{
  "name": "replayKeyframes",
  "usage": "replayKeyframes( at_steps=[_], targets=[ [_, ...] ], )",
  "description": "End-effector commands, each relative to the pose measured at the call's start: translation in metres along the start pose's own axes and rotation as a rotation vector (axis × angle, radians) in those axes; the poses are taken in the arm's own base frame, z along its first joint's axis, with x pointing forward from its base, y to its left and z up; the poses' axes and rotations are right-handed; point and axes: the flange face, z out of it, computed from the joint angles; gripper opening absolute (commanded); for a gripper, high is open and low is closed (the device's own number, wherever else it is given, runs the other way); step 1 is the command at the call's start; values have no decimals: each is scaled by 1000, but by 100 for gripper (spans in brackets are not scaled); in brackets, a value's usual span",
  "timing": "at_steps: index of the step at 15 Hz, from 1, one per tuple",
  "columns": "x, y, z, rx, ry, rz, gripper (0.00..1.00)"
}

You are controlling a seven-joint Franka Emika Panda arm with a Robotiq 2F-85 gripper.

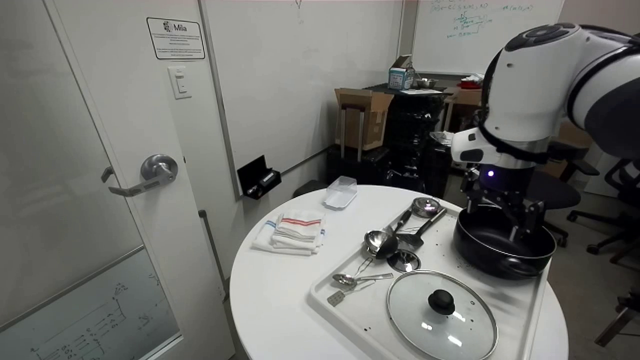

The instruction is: Put the glass lid on the black pot.

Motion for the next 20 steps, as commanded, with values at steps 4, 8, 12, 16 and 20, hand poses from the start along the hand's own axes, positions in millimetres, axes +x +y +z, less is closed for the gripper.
replayKeyframes(
  at_steps=[4, 8, 12, 16, 20],
  targets=[
    [47, 7, 56, -17, -25, -82, 100],
    [61, -4, 94, 13, -44, -123, 100],
    [71, -10, 127, 31, -56, -164, 100],
    [81, -12, 157, 43, -56, -195, 100],
    [95, -8, 177, 26, -47, -221, 100]
  ],
)
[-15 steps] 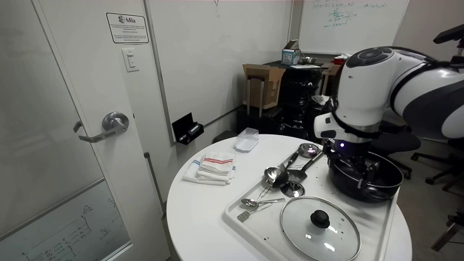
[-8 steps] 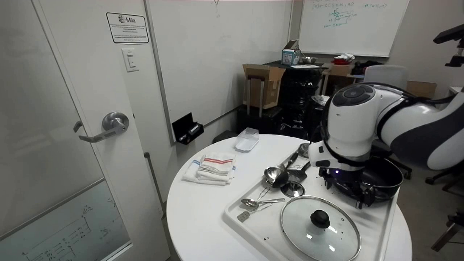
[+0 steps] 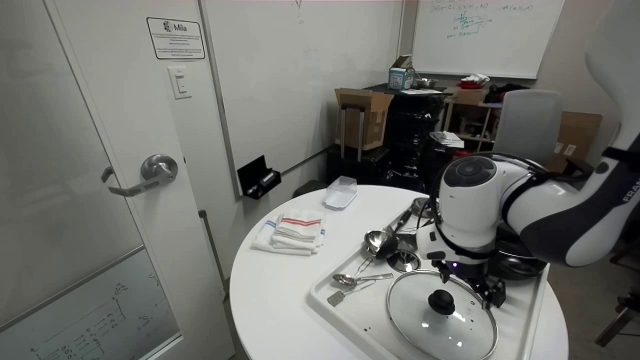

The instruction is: Put the glass lid on the black pot.

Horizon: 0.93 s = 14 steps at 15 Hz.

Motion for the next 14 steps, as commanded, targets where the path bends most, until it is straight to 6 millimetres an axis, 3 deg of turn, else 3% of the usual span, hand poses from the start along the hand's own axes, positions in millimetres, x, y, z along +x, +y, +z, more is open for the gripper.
replayKeyframes(
  at_steps=[1, 7, 8, 10, 14],
  targets=[
    [17, 14, 16, -45, 7, -18, 100],
    [32, 27, 22, -70, 20, -38, 100],
    [32, 27, 23, -69, 20, -42, 75],
    [31, 27, 23, -69, 20, -44, 68],
    [29, 28, 21, -66, 25, -42, 38]
  ],
)
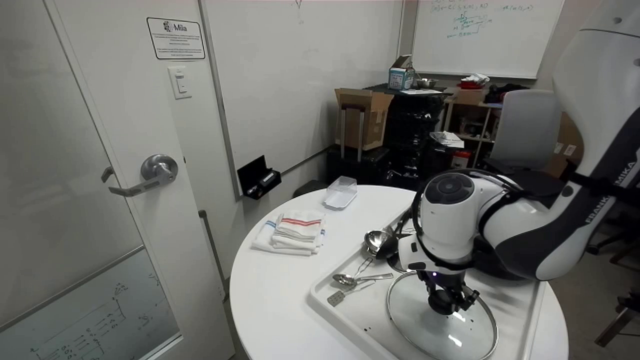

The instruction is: Put the glass lid on the black pot.

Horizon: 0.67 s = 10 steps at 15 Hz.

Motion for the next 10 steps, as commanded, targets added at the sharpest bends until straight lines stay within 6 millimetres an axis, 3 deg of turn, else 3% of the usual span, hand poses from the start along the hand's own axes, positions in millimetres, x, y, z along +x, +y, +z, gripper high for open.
replayKeyframes(
  at_steps=[1, 2, 10],
  targets=[
    [1, 4, -2, -20, 8, -3, 30],
    [0, 4, -4, -23, 9, -3, 25],
    [-6, -6, -36, -43, 30, -10, 25]
  ],
)
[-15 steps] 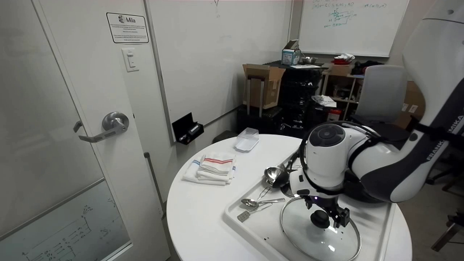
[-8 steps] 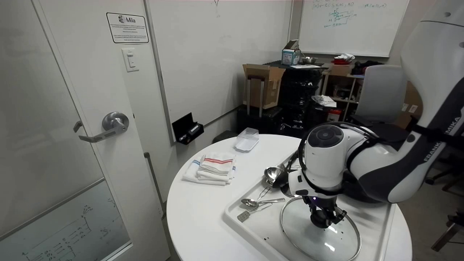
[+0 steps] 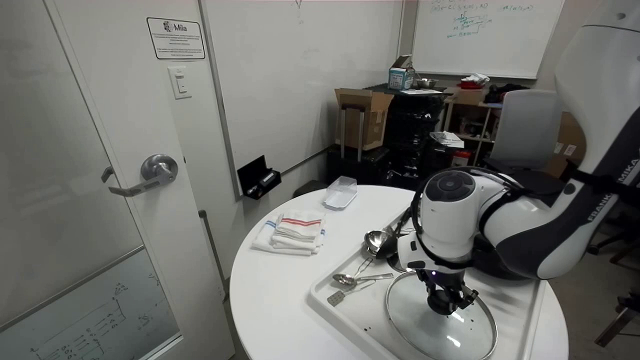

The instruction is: Put the glass lid on the black pot.

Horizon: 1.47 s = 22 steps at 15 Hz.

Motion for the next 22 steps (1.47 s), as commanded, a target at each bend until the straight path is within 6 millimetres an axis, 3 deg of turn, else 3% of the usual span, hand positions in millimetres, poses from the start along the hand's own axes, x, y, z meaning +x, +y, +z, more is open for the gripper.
replayKeyframes(
  at_steps=[1, 11, 17, 22],
  targets=[
    [-9, -7, -36, -41, 23, -6, 25],
    [-52, -8, -109, -24, 14, 128, 25],
    [-109, 15, -135, 57, 9, 365, 25],
    [-172, 34, -130, 155, -4, 617, 25]
  ],
)
